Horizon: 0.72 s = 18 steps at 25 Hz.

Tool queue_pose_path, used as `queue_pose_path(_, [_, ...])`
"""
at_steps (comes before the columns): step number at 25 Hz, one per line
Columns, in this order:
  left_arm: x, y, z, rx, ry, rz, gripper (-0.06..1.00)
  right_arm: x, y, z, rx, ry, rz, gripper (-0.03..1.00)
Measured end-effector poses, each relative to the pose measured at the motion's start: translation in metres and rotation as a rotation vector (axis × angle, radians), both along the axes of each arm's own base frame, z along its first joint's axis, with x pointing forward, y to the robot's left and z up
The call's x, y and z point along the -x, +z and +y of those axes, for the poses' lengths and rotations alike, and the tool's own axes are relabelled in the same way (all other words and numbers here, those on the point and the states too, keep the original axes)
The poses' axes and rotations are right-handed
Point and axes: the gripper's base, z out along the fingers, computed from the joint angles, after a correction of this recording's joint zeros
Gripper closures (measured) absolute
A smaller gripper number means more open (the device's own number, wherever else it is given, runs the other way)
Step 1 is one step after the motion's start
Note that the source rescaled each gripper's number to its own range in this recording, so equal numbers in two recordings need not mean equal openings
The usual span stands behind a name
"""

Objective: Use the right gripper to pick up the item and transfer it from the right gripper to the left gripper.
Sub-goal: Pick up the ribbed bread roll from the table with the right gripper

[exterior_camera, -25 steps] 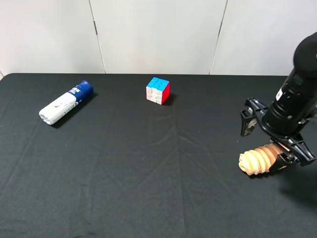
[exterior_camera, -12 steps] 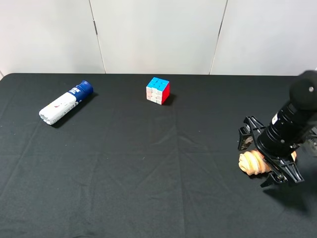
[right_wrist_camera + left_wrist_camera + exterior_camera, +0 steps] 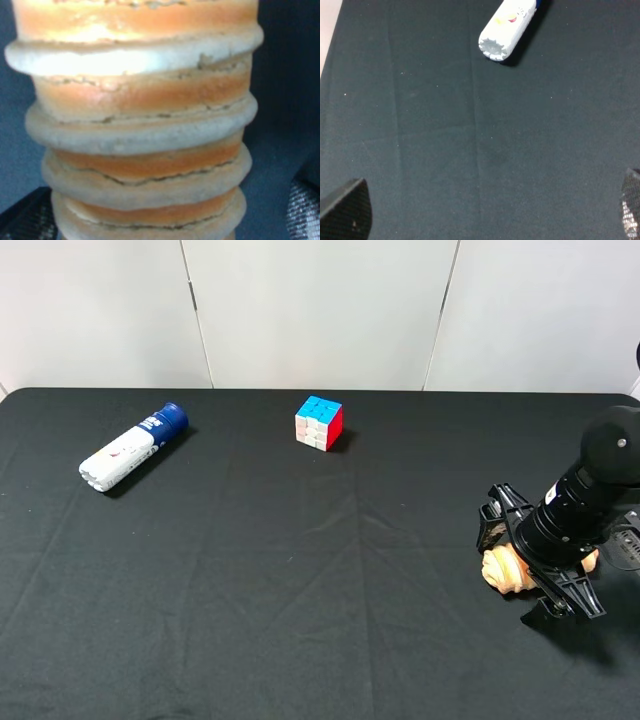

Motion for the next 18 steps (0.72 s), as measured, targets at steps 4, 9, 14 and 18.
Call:
queue_pose_path(4, [0.0000, 0.0000, 0.0000, 0.000, 0.000, 0.000, -0.04, 0.0001, 0.0000, 0.0000, 0.002, 0.018, 0.000, -0.03])
queue_pose_path(9, [0.0000, 0.0000, 0.0000, 0.000, 0.000, 0.000, -0.04, 0.0009, -0.0004, -0.0001, 0.007, 0.037, 0.008, 0.32])
queue_pose_path(14, [0.0000, 0.0000, 0.0000, 0.000, 0.000, 0.000, -0.04, 0.0012, -0.0011, -0.0003, 0.010, 0.047, 0.014, 0.76])
queue_pose_path(18, [0.0000, 0.0000, 0.0000, 0.000, 0.000, 0.000, -0.04, 0.0013, -0.0003, -0.0003, 0.012, 0.060, 0.011, 0.81])
